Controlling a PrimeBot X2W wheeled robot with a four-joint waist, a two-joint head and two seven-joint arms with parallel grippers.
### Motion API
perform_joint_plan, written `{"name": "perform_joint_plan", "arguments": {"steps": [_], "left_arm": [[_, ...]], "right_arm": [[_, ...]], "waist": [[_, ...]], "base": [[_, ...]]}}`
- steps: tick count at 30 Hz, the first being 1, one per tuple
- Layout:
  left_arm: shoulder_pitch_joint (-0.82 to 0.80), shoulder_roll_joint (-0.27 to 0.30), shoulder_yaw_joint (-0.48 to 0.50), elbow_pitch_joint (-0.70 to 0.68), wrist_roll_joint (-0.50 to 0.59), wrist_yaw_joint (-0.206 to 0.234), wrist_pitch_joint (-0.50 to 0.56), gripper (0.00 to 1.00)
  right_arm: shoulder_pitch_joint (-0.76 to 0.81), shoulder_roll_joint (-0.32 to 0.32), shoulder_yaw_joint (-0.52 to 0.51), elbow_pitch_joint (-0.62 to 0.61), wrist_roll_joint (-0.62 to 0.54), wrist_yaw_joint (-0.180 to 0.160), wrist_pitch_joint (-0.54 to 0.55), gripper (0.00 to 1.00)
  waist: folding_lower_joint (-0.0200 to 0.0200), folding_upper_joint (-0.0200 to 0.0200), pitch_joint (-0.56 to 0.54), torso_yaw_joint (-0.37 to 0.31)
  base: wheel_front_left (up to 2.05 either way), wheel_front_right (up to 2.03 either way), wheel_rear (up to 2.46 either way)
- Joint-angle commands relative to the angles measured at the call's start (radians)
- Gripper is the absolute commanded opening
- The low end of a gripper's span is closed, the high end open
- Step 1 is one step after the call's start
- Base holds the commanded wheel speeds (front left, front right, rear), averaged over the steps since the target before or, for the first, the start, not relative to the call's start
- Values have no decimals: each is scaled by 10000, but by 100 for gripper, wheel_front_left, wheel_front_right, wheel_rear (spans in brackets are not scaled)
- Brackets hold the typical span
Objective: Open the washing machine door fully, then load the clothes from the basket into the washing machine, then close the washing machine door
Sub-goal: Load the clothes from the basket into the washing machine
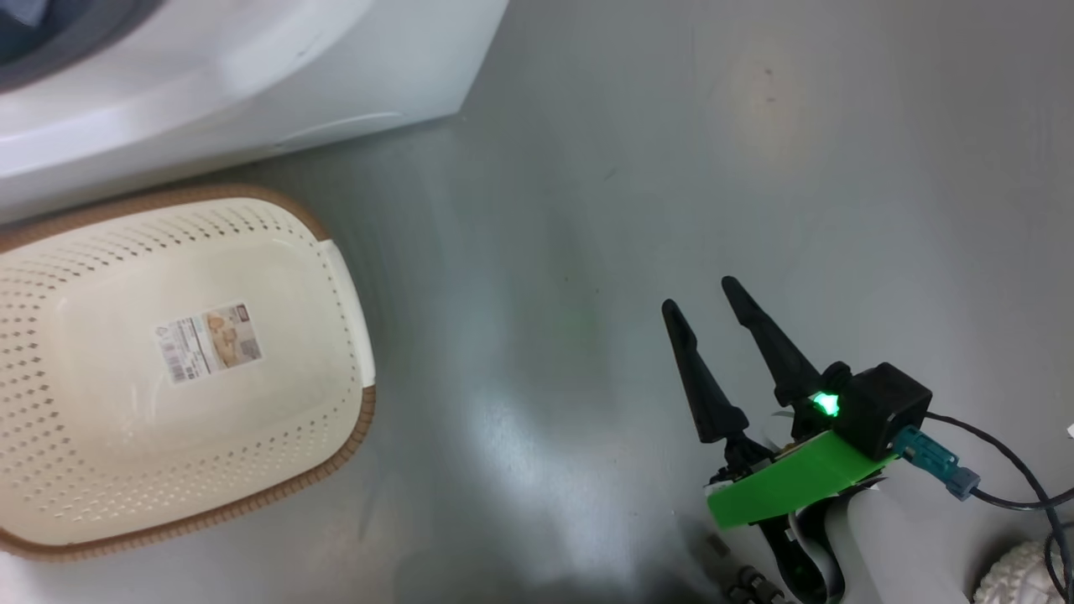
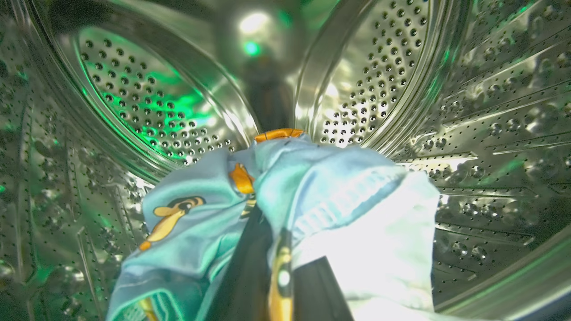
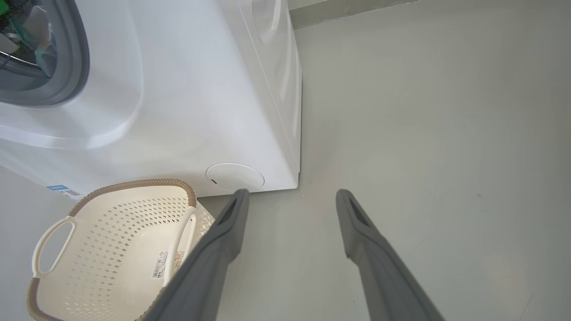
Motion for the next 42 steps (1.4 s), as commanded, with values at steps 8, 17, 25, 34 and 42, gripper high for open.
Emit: {"name": "perform_joint_plan", "arguments": {"steps": [8, 17, 25, 34, 42], "left_arm": [[-1058, 1070, -717, 261, -619, -30, -465, 0], [-1350, 1272, -171, -1603, 17, 207, -724, 0], [-882, 946, 25, -292, -95, 134, -724, 62], [-1100, 738, -239, 1293, -316, 34, -723, 100], [-544, 603, -246, 1023, -260, 13, -726, 100]], "right_arm": [[81, 5, 564, -118, 71, 16, -48, 100], [-14, 5, 676, -209, 53, 16, -48, 100], [-47, 5, 825, 4, 105, 16, -48, 100], [-145, 5, 790, 231, 135, 16, -48, 100], [-160, 5, 695, 346, 143, 16, -48, 100]], "waist": [[0, 0, 645, -360], [0, 0, 877, -503], [0, 0, 727, -470], [0, 0, 328, -312], [0, 0, -139, -168]], "base": [[0, 0, 0], [0, 0, 0], [0, 0, 0], [0, 0, 0], [0, 0, 0]]}}
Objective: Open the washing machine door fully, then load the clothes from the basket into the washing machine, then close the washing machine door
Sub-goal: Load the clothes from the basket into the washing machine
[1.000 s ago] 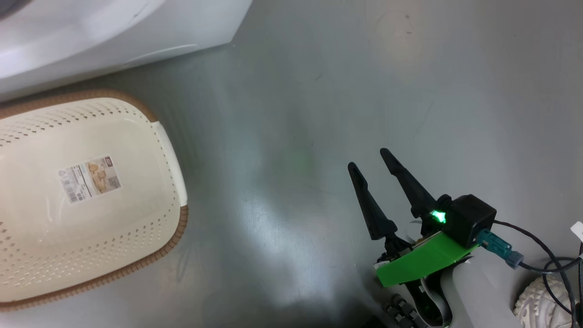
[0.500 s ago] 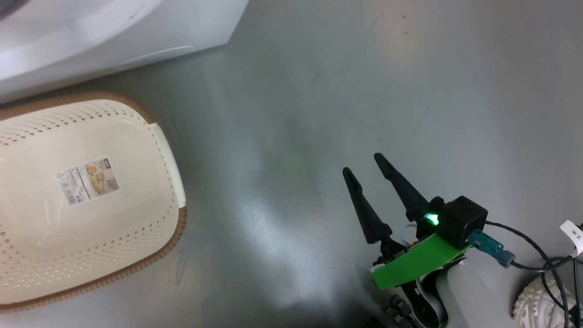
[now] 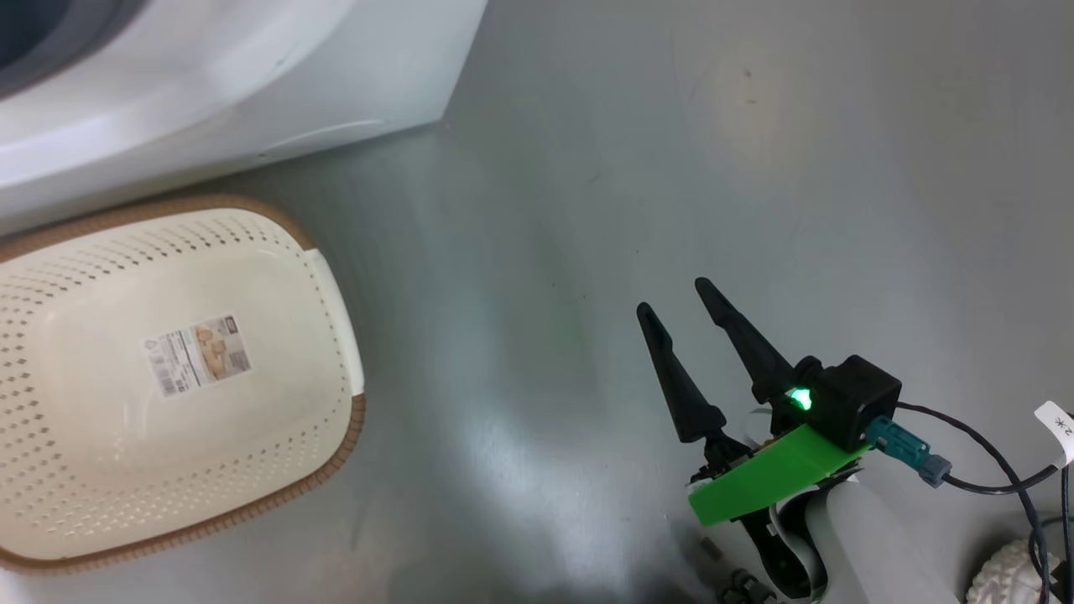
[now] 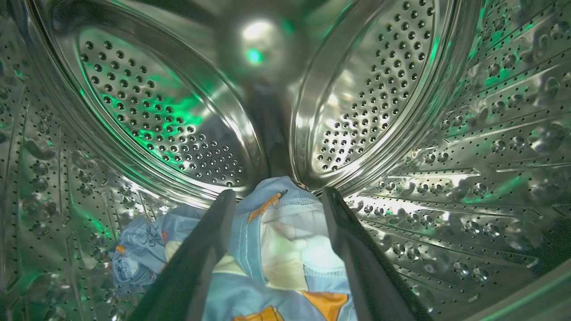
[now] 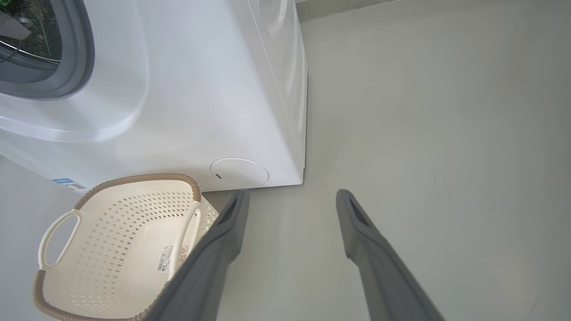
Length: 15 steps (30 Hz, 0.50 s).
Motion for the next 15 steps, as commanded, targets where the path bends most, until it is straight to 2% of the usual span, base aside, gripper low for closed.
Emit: {"name": "perform_joint_plan", "arguments": {"steps": [1, 15], "left_arm": [[313, 400, 65, -285, 64, -64, -47, 100], [2967, -237, 483, -2133, -132, -98, -48, 100]], "right_arm": [[183, 1, 176, -149, 51, 16, -48, 100], [211, 1, -226, 68, -76, 16, -48, 100]], "waist": [[0, 0, -164, 94], [0, 0, -1403, 565]], "base": [[0, 0, 0], [0, 0, 0]]}}
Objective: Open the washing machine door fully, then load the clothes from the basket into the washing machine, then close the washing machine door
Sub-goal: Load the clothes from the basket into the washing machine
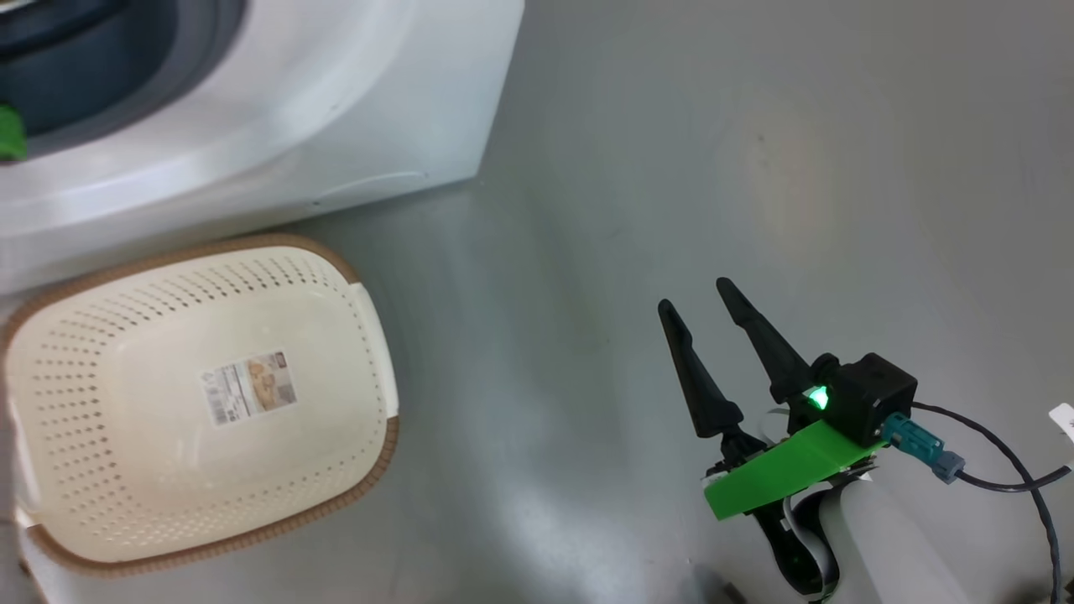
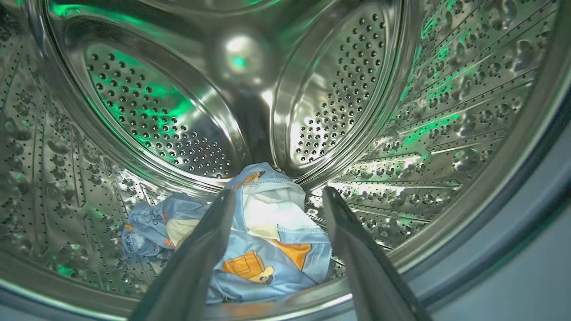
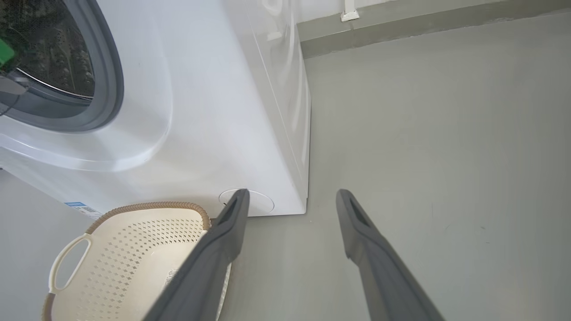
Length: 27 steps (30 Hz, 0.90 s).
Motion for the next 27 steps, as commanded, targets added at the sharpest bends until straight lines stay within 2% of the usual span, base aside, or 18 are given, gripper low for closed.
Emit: {"name": "perform_joint_plan", "arguments": {"steps": [1, 13, 27], "left_arm": [[265, 420, 176, -386, -19, -27, -48, 100], [3646, -431, 791, -2802, -84, -31, -49, 100], [7243, -1644, 1562, -4887, 650, -32, -49, 100]], "right_arm": [[223, 9, 142, -156, -50, 16, -48, 100], [536, 9, -210, 95, -387, 16, -48, 100], [1235, 9, -546, 258, -444, 16, -48, 100]], "waist": [[0, -1, -338, 224], [0, -1, -1886, 917], [0, -1, -3450, 1515]], "base": [[0, 0, 0], [0, 0, 0], [0, 0, 0]]}}
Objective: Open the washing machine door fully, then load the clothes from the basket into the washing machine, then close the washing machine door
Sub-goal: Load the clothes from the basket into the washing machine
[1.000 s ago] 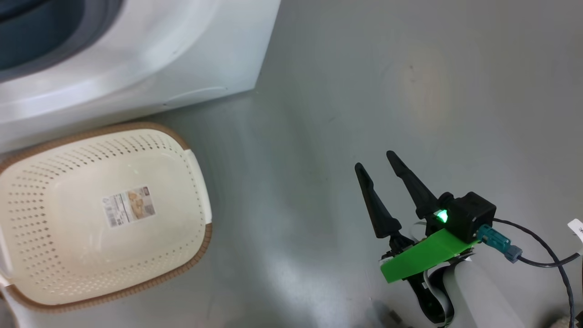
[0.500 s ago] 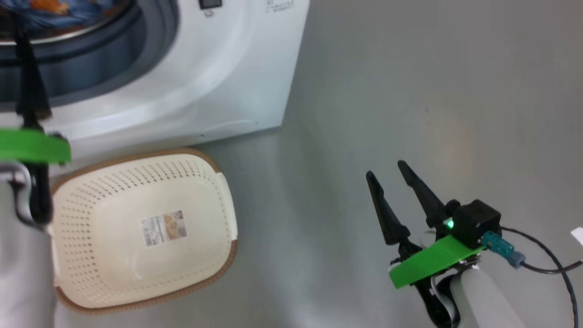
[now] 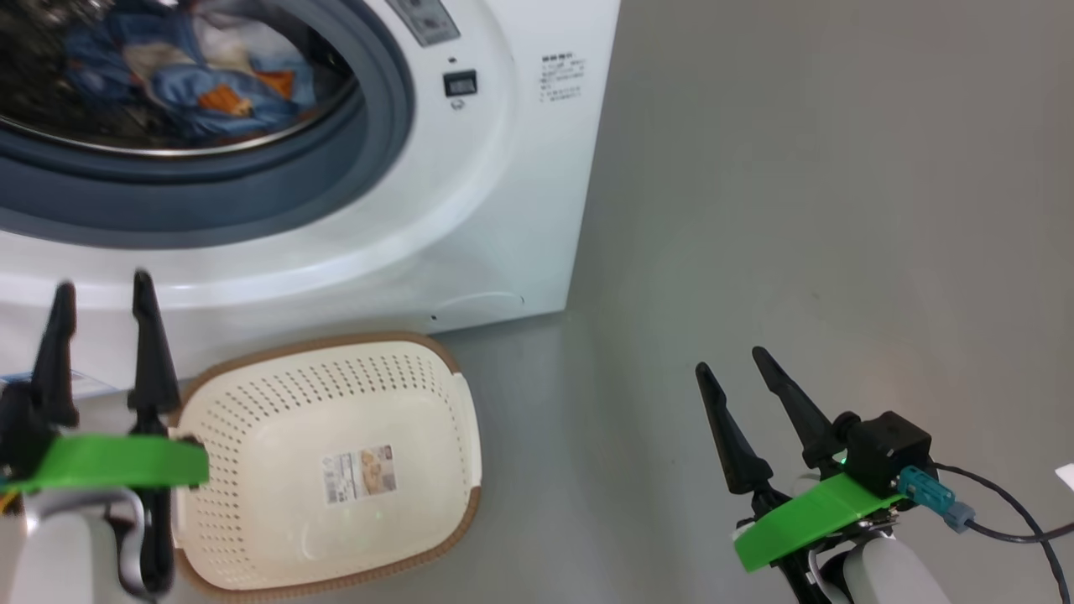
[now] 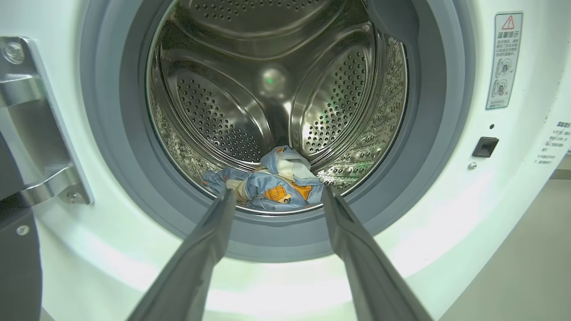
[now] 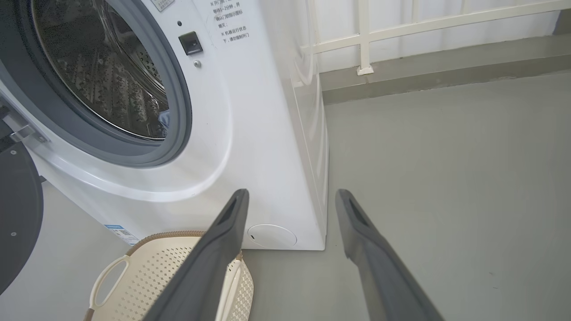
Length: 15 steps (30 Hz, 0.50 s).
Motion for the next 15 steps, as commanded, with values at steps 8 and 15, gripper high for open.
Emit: {"name": "perform_joint_plan", "arguments": {"steps": [8, 15], "left_arm": [[1660, -63, 668, -1126, 308, -30, -51, 100], [2933, -464, 810, -1642, 567, -30, -51, 100]], "right_arm": [[432, 20, 127, -178, -182, 16, -49, 100], [865, 20, -37, -282, -330, 16, -49, 100]], "waist": [[0, -1, -1144, 364], [0, -1, -1781, 575]], "base": [[0, 0, 0], [0, 0, 0]]}}
